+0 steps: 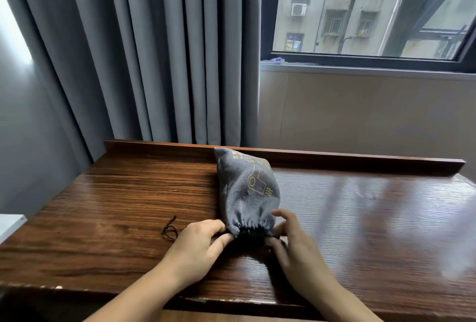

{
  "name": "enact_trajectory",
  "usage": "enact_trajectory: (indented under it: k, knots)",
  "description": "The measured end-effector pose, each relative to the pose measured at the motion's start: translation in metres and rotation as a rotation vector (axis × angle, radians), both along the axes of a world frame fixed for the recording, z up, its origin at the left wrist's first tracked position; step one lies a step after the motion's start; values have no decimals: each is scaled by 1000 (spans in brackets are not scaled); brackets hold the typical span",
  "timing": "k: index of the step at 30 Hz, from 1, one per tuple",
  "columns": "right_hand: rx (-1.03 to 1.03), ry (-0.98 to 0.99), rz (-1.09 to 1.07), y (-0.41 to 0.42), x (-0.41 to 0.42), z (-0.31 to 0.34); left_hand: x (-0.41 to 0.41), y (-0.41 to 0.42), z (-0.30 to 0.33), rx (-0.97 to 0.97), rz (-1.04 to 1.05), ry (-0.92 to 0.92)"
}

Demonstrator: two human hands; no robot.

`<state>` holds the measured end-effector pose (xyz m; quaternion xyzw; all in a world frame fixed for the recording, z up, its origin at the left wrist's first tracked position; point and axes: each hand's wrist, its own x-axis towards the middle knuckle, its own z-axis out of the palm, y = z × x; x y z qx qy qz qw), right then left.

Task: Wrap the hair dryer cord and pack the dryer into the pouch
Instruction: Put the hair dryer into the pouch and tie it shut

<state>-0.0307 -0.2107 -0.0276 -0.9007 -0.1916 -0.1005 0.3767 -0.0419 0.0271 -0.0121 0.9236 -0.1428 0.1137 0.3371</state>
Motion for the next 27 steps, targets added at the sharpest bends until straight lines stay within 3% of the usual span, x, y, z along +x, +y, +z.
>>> enact_trajectory:
  k: [3,8,18,22,27]
  knots:
    - [28,-29,28,-6,-1,6,-1,5,3,17,16,-35]
    - [-427,-149,51,-21,6,29,-1,15,16,32,8,-60]
    - [-389,-340,136,-62,30,26,1,45,10,31,-38,-106]
    - [-412,-320,102,-58,27,24,2,45,8,56,-12,-89]
    - [-517,-77,114,-46,23,26,-2,34,11,258,-65,-9]
